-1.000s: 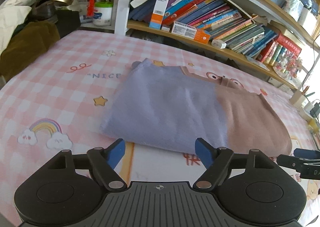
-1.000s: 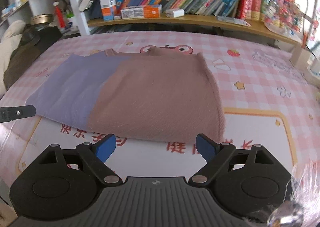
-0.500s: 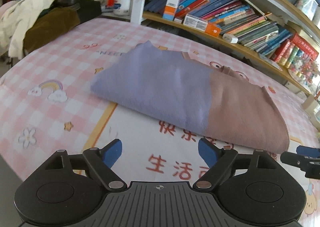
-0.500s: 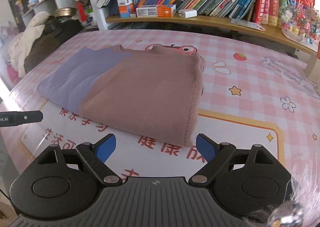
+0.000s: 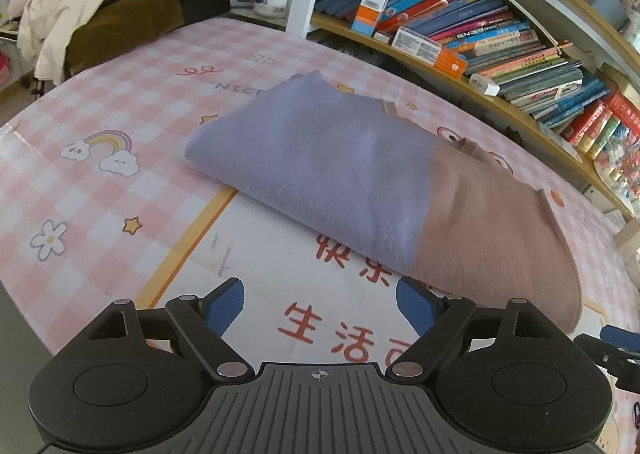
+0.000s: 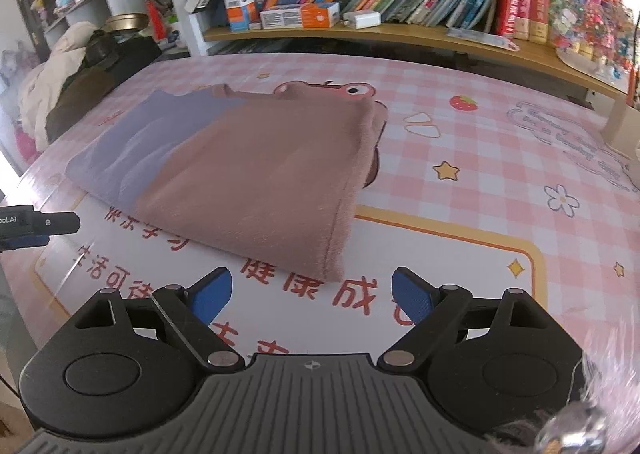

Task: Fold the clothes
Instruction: 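Release the hem with both grippers and pull them back from the sweater, then grasp the folded edge with the right gripper while the left gripper grasps the lavender edge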

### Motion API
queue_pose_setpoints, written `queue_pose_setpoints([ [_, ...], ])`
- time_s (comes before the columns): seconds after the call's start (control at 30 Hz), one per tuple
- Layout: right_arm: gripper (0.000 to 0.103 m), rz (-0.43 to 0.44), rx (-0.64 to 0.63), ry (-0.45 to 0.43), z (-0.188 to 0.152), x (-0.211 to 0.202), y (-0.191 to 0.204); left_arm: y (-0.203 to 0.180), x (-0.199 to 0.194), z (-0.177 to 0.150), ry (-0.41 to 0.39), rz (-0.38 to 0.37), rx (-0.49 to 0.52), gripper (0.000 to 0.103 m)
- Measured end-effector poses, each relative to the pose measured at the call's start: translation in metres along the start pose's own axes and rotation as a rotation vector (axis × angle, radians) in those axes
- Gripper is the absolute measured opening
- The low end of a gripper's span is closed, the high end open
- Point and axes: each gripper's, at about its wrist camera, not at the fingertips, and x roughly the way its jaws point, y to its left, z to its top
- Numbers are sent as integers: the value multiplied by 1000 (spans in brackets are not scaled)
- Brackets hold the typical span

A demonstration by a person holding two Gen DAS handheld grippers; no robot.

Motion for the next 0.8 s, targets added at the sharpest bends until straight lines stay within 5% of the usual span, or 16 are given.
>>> queue_pose_setpoints([
  [0.2, 87, -34, 55, -8, 5, 2, 1, 12, 8, 14, 16, -4, -1, 86],
  [0.8, 84, -123, 166, -16, 22, 16, 11, 78, 36, 44, 40, -67, -208, 84],
])
